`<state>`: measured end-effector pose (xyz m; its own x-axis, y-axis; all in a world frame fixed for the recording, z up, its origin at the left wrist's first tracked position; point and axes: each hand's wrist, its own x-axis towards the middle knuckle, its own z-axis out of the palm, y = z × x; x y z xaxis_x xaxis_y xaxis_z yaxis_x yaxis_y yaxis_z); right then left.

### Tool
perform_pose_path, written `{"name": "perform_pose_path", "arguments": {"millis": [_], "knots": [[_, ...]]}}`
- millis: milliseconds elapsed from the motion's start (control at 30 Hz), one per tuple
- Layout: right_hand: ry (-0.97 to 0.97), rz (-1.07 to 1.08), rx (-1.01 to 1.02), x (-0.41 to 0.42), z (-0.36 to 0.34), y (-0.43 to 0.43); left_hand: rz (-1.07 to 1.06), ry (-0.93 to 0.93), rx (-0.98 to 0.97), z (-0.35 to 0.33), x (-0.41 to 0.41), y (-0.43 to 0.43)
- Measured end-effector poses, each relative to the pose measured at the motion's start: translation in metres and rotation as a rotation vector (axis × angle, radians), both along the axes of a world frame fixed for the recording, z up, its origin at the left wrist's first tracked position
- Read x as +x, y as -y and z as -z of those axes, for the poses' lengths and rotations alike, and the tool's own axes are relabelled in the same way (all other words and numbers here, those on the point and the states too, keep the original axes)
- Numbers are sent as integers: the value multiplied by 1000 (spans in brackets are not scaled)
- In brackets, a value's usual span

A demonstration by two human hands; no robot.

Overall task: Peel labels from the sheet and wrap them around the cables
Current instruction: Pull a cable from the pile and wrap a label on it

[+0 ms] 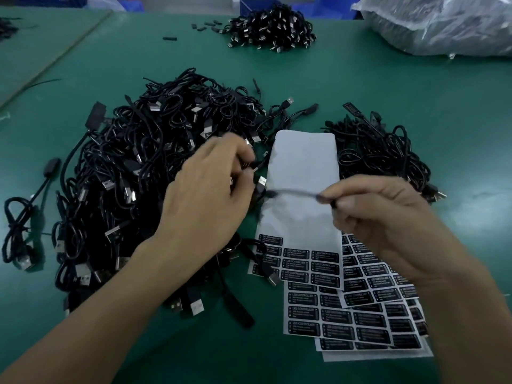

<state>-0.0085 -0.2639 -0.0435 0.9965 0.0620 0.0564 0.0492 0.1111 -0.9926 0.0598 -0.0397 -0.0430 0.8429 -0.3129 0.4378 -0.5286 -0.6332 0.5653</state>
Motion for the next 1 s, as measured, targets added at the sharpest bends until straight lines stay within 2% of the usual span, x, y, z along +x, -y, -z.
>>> {"name": "perform_pose_path", "arguments": {"millis": [100, 200, 267, 400, 500, 567, 667, 800, 900, 1000], "knots": [[49, -51, -187, -1, 1, -6, 154, 63, -160, -10, -5, 4], [152, -87, -157, -2, -3, -13, 358, -148, -108, -11, -9, 5], [199, -18, -123, -2, -3, -17, 408, -316, -16, -9, -10, 6], [280, 161, -317, 0, 3, -23, 469, -377, -28, -5, -11, 6], [372, 210, -456, 0, 6, -26, 508, -448, -16, -3, -8, 5], [391, 218, -470, 1, 5, -26, 527, -517, -50, -3, -7, 5], [328, 233, -509, 1, 3, -24, 503, -547, -95, -2, -5, 6], [76, 354, -756, -1, 9, -10, 334, -500, -56, 2, -3, 4], [-77, 474, -924, -3, 13, -4, 237, -448, 106, 6, -7, 6], [-197, 438, -949, -5, 11, -5, 225, -314, 296, 14, -13, 12]]}}
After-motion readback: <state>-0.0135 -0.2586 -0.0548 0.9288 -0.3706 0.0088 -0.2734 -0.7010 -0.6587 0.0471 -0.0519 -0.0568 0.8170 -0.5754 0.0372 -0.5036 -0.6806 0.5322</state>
